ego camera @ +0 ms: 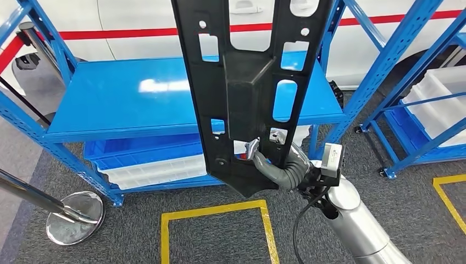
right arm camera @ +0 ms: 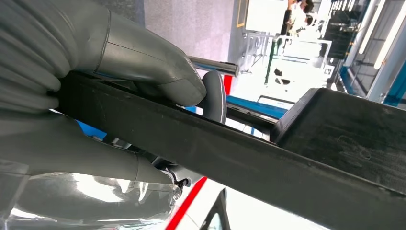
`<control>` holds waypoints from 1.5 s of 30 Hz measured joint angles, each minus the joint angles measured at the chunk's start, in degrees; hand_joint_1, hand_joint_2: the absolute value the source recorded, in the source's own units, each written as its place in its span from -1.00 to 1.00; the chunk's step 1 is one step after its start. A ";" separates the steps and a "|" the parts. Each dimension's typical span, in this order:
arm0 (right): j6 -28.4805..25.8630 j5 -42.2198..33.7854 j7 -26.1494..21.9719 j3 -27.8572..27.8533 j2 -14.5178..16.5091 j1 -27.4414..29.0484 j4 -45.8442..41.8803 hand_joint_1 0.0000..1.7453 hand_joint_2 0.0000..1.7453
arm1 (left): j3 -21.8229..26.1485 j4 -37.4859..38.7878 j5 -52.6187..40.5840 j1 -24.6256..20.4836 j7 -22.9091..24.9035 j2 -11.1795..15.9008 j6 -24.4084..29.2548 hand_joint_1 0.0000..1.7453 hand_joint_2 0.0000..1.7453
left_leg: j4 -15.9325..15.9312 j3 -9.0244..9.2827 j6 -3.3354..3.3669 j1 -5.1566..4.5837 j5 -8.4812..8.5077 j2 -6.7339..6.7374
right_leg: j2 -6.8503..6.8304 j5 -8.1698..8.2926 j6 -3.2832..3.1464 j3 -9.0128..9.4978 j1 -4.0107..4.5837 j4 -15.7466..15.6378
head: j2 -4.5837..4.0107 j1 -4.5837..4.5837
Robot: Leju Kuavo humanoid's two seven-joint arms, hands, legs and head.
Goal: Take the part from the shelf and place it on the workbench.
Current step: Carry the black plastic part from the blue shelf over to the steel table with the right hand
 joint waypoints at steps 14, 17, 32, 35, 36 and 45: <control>0.19 0.22 -0.15 -0.04 -0.44 0.36 -0.13 1.00 1.00 | 0.02 0.00 -0.24 0.14 -0.09 -0.18 0.00 -1.00 1.00 | 17.04 -7.55 -3.93 0.27 -8.19 0.37 | -1.42 5.61 -2.97 7.95 0.31 -18.35 | 0.00 -0.01; 0.19 0.25 -0.15 -0.04 -0.44 0.45 -0.13 1.00 1.00 | 0.02 0.00 -0.28 0.12 -0.09 -0.16 0.00 -1.00 1.00 | 11.83 -2.00 -4.02 0.48 -4.06 0.31 | -1.47 6.84 -2.50 5.95 0.21 -17.81 | 0.00 -0.01; 0.34 0.38 -0.17 -0.49 -0.02 0.32 -0.05 1.00 1.00 | 0.02 0.00 -1.04 -0.40 -0.01 -0.32 -0.34 -1.00 1.00 | 1.08 -2.09 -0.14 -0.40 0.92 0.52 | -0.77 0.88 -0.84 4.79 0.19 -3.73 | 0.00 0.02; 0.34 0.36 -0.21 -0.57 -0.02 -0.01 -0.12 1.00 1.00 | 0.02 0.00 -1.05 -0.48 0.01 -0.43 -0.35 -1.00 1.00 | 1.89 -3.80 -0.75 -0.57 2.17 0.48 | -1.07 0.70 -1.66 12.25 0.83 -14.95 | 0.00 0.01; 0.33 0.33 -0.26 -0.60 -0.02 -0.14 -0.14 1.00 1.00 | 0.02 0.00 -1.07 -0.49 0.02 -0.48 -0.36 -1.00 1.00 | 1.81 -4.05 -1.06 -0.54 2.72 0.49 | -1.12 0.12 -1.77 13.09 1.07 -16.76 | 0.00 0.01; 0.30 0.22 -0.41 -0.63 -0.43 -0.11 -0.09 1.00 1.00 | 0.02 0.00 -0.86 -0.39 0.16 -0.38 -0.50 -1.00 1.00 | 18.05 -7.27 -3.69 0.00 -8.06 0.47 | -1.59 6.56 -3.41 6.32 0.59 -17.68 | 0.00 0.02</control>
